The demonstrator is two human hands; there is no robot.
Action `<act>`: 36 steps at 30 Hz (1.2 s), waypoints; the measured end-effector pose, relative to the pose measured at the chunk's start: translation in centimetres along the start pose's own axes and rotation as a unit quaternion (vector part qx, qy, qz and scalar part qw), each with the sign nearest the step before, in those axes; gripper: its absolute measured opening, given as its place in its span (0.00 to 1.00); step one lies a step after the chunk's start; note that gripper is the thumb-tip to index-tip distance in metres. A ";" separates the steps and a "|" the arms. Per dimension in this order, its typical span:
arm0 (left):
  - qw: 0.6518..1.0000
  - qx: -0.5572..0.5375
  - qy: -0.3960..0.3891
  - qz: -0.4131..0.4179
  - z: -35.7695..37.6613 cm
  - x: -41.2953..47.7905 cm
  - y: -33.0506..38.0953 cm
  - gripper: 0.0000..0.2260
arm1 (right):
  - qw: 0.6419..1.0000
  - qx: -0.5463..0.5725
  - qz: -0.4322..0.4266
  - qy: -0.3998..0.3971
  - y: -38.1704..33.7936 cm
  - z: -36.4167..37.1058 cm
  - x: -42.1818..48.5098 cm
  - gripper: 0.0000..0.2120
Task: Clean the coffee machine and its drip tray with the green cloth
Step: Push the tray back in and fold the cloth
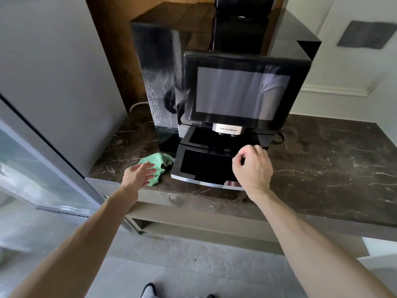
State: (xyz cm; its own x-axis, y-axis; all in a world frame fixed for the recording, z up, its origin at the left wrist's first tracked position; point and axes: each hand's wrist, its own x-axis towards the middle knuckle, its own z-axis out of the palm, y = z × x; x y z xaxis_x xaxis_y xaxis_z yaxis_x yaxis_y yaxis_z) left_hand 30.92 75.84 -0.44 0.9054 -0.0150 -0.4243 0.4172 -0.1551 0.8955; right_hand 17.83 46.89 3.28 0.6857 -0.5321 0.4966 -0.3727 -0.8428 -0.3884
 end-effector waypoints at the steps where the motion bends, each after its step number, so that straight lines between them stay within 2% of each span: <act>1: 1.000 0.008 0.002 0.002 -0.5 0.4 0.0 0.12 | 0.999 0.014 -0.025 -0.016 -1.2 0.2 -0.2 0.03; 7: 0.997 0.070 -0.013 0.010 -5.1 4.1 -0.2 0.11 | 0.985 0.072 -0.118 -0.103 -10.0 2.6 -1.2 0.02; 13: 0.972 0.217 -0.079 0.050 -8.8 8.5 0.4 0.13 | 0.971 0.066 -0.191 -0.126 -17.0 6.8 -2.2 0.04; 16: 0.945 0.306 -0.109 0.048 -9.8 10.4 0.7 0.11 | 0.975 0.019 -0.143 -0.168 -20.0 9.4 -2.6 0.05; 18: 0.923 0.357 -0.136 0.048 -10.1 11.4 0.4 0.08 | 0.964 0.004 -0.092 -0.248 -21.4 11.2 -2.5 0.09; 21: 0.897 0.405 -0.166 0.055 -9.6 12.3 -0.6 0.12 | 0.926 -0.030 -0.041 -0.374 -22.1 13.0 -2.1 0.14; 24: 0.877 0.453 -0.153 0.039 -9.2 13.8 -1.6 0.19 | 0.893 -0.039 -0.004 -0.449 -22.1 14.7 -2.2 0.15; 28: 0.870 0.469 -0.147 0.032 -8.7 14.9 -1.5 0.08 | 0.853 -0.033 -0.002 -0.522 -21.8 15.8 -1.1 0.14; 30: 0.865 0.477 -0.152 0.029 -8.5 15.6 -1.3 0.08 | 0.824 -0.010 0.009 -0.567 -22.0 16.4 -0.6 0.12; 32: 0.865 0.467 -0.183 0.016 -8.4 16.5 -1.1 0.09 | 0.803 -0.009 0.003 -0.596 -22.5 17.8 -0.6 0.19; 34: 0.870 0.442 -0.218 -0.008 -8.1 17.0 -0.4 0.07 | 0.808 -0.041 -0.045 -0.586 -23.2 19.2 -1.0 0.29; 36: 0.889 0.392 -0.231 -0.048 -7.9 17.5 0.5 0.04 | 0.816 -0.076 -0.090 -0.565 -23.6 20.5 -1.2 0.36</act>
State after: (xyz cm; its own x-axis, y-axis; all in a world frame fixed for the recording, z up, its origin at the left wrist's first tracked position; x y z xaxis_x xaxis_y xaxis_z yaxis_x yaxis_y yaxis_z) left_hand 47.63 83.29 -6.34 0.6638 -0.3406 -0.6658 0.1441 -0.8153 0.5608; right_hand 38.62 69.04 -4.02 0.8450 -0.0553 -0.5319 -0.2163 -0.9450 -0.2454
